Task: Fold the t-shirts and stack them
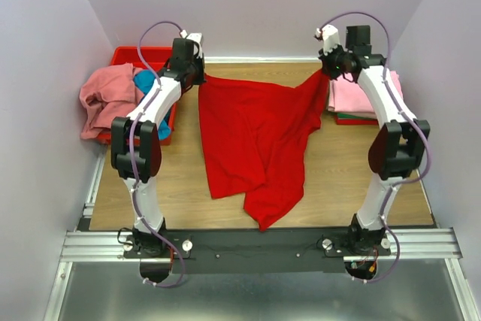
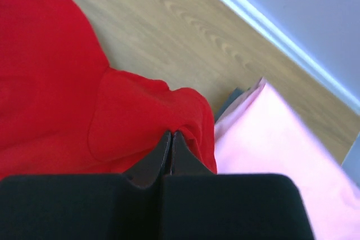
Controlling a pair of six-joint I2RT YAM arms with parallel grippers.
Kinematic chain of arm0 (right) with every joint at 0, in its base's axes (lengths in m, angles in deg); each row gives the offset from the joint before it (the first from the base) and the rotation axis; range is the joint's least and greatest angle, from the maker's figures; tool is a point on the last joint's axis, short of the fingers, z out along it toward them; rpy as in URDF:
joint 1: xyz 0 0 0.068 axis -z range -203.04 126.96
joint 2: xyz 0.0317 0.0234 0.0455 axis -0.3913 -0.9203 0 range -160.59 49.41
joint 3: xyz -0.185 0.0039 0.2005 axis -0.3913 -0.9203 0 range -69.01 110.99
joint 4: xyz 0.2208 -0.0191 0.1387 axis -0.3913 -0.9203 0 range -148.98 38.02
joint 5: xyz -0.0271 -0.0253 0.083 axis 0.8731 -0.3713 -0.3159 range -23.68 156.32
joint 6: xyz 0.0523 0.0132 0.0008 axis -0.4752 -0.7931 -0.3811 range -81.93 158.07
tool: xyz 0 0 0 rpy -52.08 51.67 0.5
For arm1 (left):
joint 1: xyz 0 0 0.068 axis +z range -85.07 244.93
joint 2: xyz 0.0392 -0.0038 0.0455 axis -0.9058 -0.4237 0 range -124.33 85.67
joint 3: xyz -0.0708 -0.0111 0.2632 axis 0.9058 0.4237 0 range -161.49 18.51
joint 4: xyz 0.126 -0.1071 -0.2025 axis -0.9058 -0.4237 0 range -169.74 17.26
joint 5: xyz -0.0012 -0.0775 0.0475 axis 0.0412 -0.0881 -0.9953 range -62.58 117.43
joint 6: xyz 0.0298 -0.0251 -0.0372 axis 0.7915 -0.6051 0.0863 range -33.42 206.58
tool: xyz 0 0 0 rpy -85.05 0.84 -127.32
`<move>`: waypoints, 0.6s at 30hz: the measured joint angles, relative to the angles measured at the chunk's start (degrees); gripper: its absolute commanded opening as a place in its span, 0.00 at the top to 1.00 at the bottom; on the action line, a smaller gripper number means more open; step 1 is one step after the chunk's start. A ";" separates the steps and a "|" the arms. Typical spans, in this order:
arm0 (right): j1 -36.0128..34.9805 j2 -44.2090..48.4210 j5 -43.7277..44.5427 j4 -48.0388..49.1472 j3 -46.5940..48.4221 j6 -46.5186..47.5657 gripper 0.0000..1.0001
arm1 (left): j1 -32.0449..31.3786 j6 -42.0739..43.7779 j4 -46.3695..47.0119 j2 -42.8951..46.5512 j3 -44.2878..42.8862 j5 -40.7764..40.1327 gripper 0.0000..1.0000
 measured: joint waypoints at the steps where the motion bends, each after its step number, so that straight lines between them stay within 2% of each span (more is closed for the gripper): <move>1: -0.90 -2.69 1.16 0.09 3.13 0.13 0.97 | 0.28 0.04 -0.11 -0.87 -1.55 -0.24 1.00; 9: -4.52 -17.18 9.64 1.16 19.82 0.46 0.95 | 1.09 0.59 -1.33 -8.22 -9.33 -2.38 1.00; 12: -5.44 -22.12 12.76 1.57 25.00 0.35 0.85 | 1.09 0.85 -2.45 -11.30 -12.02 -3.21 1.00; 13: -5.55 -23.12 13.51 1.73 25.90 0.20 0.70 | 1.09 0.94 -2.73 -12.20 -13.05 -3.54 1.00; 14: -5.66 -24.44 15.15 2.05 26.91 0.07 0.59 | 1.11 0.98 -3.10 -12.87 -13.90 -3.69 0.97; 15: -5.68 -25.18 16.26 2.40 27.43 -0.11 0.51 | 1.14 1.03 -3.65 -13.73 -15.08 -3.98 0.89; 16: -5.73 -26.36 18.08 2.95 28.24 -0.33 0.36 | 1.16 1.03 -3.96 -14.08 -15.69 -4.15 0.71; 17: -5.73 -27.34 19.32 3.43 28.70 -0.33 0.30 | 1.16 0.96 -4.83 -14.73 -17.14 -4.50 0.60; 18: -5.70 -28.50 21.79 3.93 29.35 -0.94 0.26 | 1.18 1.05 -6.01 -15.54 -19.23 -4.76 0.54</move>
